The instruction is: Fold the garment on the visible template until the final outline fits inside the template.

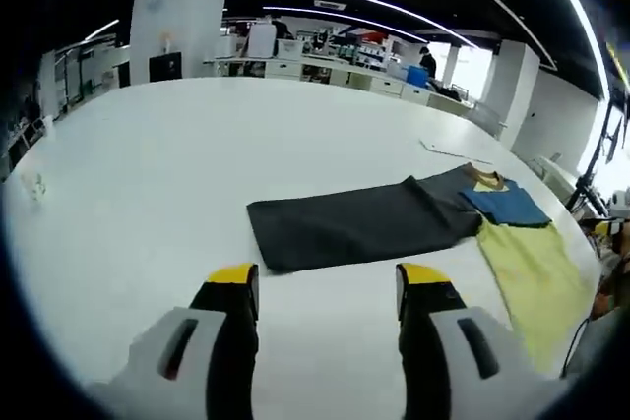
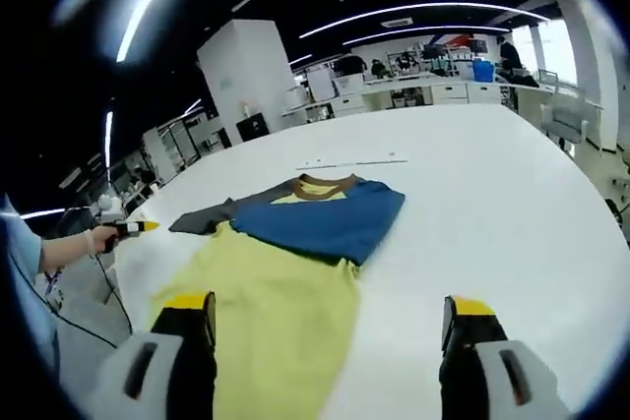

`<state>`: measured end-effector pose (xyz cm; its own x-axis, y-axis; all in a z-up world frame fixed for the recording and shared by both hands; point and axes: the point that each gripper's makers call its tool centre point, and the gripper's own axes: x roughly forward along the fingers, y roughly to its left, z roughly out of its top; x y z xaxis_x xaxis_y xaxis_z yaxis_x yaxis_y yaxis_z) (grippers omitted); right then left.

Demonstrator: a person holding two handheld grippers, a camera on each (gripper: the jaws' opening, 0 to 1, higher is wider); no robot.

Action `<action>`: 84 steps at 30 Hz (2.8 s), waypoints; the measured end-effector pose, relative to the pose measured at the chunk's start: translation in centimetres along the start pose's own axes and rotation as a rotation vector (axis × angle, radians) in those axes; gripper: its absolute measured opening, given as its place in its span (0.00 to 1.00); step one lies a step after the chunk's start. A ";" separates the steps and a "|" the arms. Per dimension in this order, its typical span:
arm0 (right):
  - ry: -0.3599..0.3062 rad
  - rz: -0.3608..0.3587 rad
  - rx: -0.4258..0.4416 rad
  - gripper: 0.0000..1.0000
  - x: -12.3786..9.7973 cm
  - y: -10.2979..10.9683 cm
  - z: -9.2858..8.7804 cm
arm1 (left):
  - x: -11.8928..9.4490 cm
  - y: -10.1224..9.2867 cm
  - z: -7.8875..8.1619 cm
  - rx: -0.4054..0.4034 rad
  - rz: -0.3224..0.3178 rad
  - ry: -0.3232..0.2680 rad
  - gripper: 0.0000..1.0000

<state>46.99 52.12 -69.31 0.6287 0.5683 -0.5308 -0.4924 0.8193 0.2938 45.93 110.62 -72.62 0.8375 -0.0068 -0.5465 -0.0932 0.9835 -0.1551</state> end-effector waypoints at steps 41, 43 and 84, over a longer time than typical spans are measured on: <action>0.022 0.018 0.056 0.91 -0.9 1.9 -2.8 | 1.0 -3.1 6.5 0.086 -0.041 -0.124 0.00; 0.015 0.023 0.056 0.90 -1.0 2.0 -2.8 | 0.7 -4.9 8.0 0.104 -0.072 -0.146 0.00; -0.107 0.024 0.174 0.88 -3.7 -0.8 -4.4 | 8.2 -38.0 13.9 0.314 -0.535 -0.139 0.00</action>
<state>42.39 49.00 -71.05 0.6829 0.5854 -0.4369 -0.4030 0.8008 0.4431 63.82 75.67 -59.73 0.7883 -0.5095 -0.3451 0.5024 0.8567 -0.1172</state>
